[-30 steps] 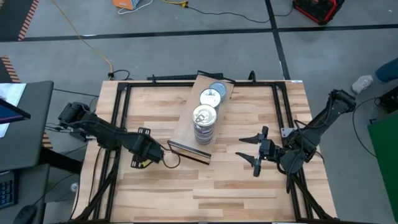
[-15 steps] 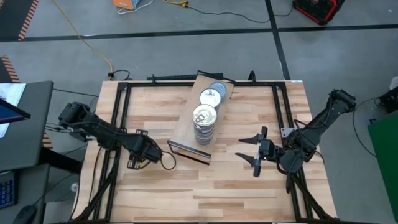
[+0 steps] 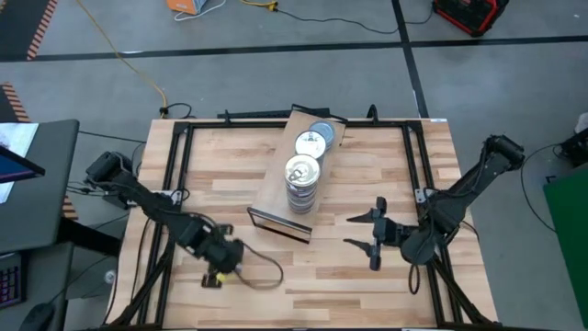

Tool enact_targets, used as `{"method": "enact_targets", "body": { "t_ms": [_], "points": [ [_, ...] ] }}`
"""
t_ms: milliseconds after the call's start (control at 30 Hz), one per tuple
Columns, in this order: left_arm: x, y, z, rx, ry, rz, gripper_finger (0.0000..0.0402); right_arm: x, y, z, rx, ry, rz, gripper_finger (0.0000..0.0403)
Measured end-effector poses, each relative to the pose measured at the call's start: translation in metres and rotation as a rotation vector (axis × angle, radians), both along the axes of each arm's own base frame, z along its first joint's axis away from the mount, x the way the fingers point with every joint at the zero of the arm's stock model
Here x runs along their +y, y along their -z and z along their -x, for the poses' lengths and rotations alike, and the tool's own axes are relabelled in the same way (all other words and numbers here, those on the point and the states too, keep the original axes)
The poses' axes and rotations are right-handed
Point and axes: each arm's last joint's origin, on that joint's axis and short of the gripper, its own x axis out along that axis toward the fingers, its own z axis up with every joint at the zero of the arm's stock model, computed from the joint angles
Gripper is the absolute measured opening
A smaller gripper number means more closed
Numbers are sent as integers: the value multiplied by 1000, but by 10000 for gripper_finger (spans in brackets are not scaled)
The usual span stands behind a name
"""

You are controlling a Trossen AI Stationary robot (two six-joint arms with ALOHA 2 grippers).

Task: Stack canned seafood by type on shelf
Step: Stack the green white tuna can on top of the green white tuna can on the shelf

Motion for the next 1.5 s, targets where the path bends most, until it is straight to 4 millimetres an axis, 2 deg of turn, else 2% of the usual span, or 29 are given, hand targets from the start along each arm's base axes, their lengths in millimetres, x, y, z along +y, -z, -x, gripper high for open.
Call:
{"method": "enact_targets", "body": {
  "t_ms": [100, 200, 300, 400, 533, 767, 933, 1067, 1367, 1500],
  "points": [
    [-21, -13, -9, -256, 30, 24, 128, 6, 5, -5, 20, -44, -6, 276],
    [-31, -27, -20, -515, 28, -8, 134, 12, 17, -17, 54, -80, 81, 276],
    [-34, -41, -29, -732, -35, -58, 130, 17, 26, -32, 57, -110, 211, 276],
    [-34, -54, -35, -892, -79, -150, 124, 20, 24, -45, -3, -128, 301, 276],
    [-35, -68, -39, -1041, -83, -266, 128, 24, 19, -52, -76, -138, 351, 276],
    [-35, -81, -48, -1192, -77, -402, 128, 26, 33, -69, -90, -114, 358, 276],
    [-43, -65, -67, -1239, -54, -515, 128, 23, 41, -86, -135, -76, 384, 276],
    [-46, -57, -74, -1250, -77, -618, 127, 25, 48, -91, -113, -77, 403, 276],
    [-40, -54, -81, -1247, -66, -599, 127, 22, 46, -97, -154, -125, 387, 276],
    [-36, -51, -85, -1235, -63, -562, 127, 26, 44, -97, -184, -238, 367, 276]
  ]
}}
